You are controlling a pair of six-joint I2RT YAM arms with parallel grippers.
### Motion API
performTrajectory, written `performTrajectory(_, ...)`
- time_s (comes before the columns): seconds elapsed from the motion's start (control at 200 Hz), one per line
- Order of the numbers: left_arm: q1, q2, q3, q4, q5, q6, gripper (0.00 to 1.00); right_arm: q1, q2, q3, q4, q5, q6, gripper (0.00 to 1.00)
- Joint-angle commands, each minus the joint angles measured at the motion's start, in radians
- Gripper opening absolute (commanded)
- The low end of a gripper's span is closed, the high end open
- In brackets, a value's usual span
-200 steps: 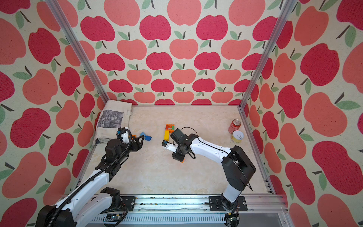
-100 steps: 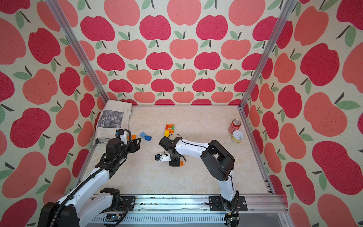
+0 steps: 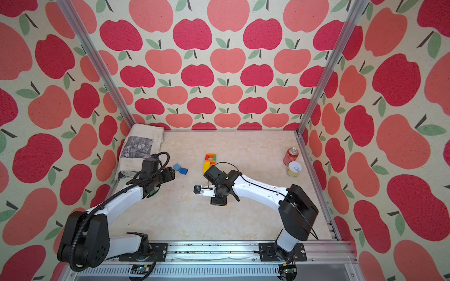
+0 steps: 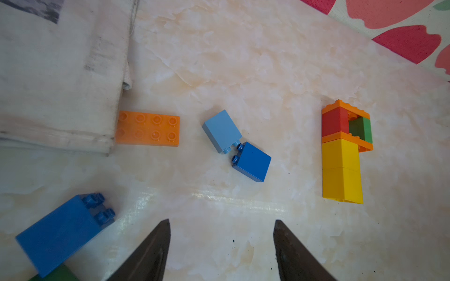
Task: Assemble the letter p with lego
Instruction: Adjust the lego brick at the center of the board, then pick up the lego brick from the center of the board.
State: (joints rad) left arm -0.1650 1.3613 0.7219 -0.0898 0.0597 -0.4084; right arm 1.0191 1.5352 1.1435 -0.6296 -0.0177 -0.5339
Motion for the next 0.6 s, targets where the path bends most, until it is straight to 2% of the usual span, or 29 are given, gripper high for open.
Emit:
performTrajectory(0.0,0.005,0.106,0.082,-0.083,-0.024,-0.039,0.67,0.006,-0.138,-0.102,0.132,-0.017,0.102,0.62)
performTrajectory(0.12,-0.005,0.239,0.174,-0.096,-0.025,-0.073,0.66,0.003,-0.276,-0.233,0.264,0.043,0.164,0.64)
performTrajectory(0.325,-0.035,0.42,0.32,-0.134,-0.068,-0.099,0.64,-0.004,-0.45,-0.436,0.46,0.074,0.226,0.65)
performTrajectory(0.59,-0.072,0.539,0.431,-0.19,-0.146,-0.122,0.62,-0.006,-0.492,-0.494,0.533,0.06,0.242,0.66)
